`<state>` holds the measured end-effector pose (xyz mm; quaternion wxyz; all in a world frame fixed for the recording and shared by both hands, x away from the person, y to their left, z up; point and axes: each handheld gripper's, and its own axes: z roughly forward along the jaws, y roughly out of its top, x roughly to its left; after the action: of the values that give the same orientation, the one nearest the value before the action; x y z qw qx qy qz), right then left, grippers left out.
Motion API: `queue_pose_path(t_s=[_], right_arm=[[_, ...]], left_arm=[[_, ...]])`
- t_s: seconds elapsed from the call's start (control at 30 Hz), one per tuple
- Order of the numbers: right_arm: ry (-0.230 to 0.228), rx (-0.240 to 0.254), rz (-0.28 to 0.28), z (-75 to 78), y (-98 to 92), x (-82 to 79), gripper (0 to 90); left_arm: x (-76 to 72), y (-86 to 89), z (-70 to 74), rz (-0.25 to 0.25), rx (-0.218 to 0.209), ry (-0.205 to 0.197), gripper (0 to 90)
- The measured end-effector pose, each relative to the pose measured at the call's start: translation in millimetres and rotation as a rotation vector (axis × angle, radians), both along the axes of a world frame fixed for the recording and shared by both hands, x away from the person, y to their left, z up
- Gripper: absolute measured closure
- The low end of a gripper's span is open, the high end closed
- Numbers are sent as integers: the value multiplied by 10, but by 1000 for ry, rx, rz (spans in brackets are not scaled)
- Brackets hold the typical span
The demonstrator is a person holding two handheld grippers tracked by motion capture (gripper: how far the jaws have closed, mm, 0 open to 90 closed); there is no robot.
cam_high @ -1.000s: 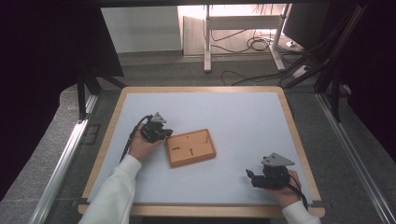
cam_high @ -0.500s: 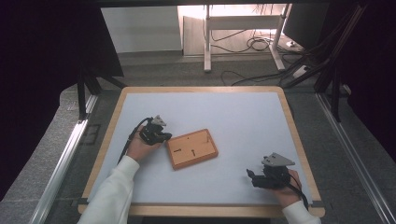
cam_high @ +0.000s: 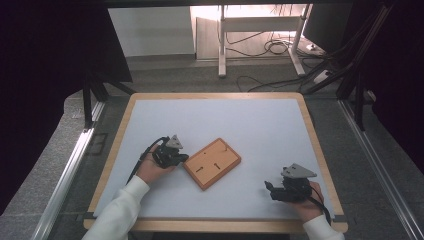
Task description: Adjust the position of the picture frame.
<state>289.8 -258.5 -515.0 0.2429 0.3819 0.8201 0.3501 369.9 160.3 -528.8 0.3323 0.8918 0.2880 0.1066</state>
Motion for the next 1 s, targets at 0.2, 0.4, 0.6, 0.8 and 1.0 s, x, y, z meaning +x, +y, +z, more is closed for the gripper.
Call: queue_pose_path(t_s=[0.2,0.4,0.6,0.8,1.0], right_arm=[[-2,-3,3,-2,7,3,175],[-3,-5,3,-2,16,5,175],[0,-6,3,-4,16,11,175],[-2,-4,2,-2,13,12,175],[-1,-6,1,-7,16,19,175]], left_arm=[[-230,-58,-2,-44,-18,-3,900],[-261,-84,-26,-56,-49,29,900],[-283,-150,-41,-84,-59,58,900],[-311,-225,-49,-101,-56,59,900],[-353,-307,-44,-128,-57,61,900]])
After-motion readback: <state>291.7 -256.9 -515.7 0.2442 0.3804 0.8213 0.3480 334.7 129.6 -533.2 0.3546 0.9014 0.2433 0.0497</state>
